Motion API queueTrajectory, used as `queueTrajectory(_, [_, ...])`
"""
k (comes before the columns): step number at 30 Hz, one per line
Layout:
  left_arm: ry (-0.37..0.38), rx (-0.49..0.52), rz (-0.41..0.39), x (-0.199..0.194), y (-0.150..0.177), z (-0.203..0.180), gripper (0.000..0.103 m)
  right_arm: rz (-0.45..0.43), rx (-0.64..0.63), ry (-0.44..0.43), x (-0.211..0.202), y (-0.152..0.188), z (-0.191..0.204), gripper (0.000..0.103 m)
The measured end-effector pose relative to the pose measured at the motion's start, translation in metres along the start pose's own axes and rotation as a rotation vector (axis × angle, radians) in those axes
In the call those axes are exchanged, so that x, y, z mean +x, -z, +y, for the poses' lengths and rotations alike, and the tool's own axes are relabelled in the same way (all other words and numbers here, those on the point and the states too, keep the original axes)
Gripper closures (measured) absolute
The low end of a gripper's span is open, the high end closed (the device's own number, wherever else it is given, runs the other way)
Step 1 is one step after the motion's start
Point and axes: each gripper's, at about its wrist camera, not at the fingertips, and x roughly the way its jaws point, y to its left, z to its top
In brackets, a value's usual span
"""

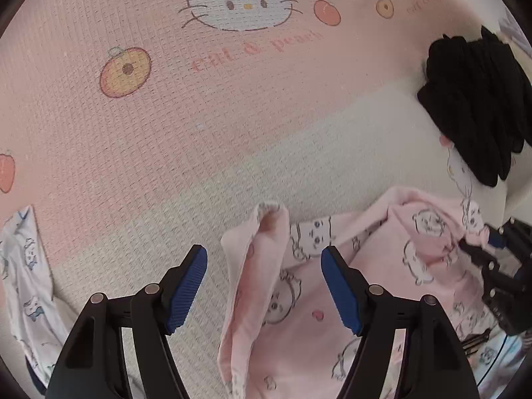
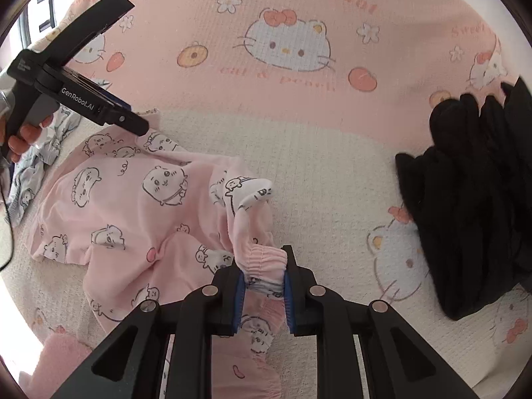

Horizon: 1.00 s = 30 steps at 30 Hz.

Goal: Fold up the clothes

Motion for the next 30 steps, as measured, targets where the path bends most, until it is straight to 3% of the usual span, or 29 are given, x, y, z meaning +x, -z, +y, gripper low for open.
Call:
queueTrajectory(2, [0.047,0.002,-0.025,0.005,-0.001,0.0,0.034,0.007,0.02,-0.019,0.001,0.001,-0.004,0.085])
queueTrajectory(4, [0.085,-0.002,-0.001,0.014,-0.002,0.0,0.037,0.013,0.043,-0.037,0.003,0.003,-0.008,0.085])
queueTrajectory(7, [0.046,-0.006,0.007,0.026,-0.002,0.003,0.055,0.017,0.118,-0.07,0.002,0.007,-0.022,0.085])
queueTrajectory(13, [0.155,-0.108,-0.034,0.028,0.005,0.027,0.055,0.024,0.303,-0.189,0.006,0.014,-0.046,0.085])
queueTrajectory(15, [0.186,-0.119,-0.045,0.028,0.008,0.032,0.052,0.029,0.33,-0.196,0.008,0.012,-0.048,0.085])
queueTrajectory(17, [0.197,-0.099,-0.042,0.028,0.01,0.032,0.042,0.029,0.346,-0.189,0.009,0.008,-0.05,0.085])
queueTrajectory(23, [0.183,-0.051,-0.065,0.027,0.019,0.03,0.04,0.047,0.399,-0.216,0.012,0.002,-0.06,0.085])
queueTrajectory(28, [0.27,-0.189,-0.066,0.031,0.013,0.044,0.021,0.04,0.448,-0.241,0.021,-0.005,-0.063,0.085])
queueTrajectory(30, [0.308,-0.258,-0.067,0.033,0.011,0.052,0.018,0.035,0.486,-0.267,0.026,-0.007,-0.065,0.085])
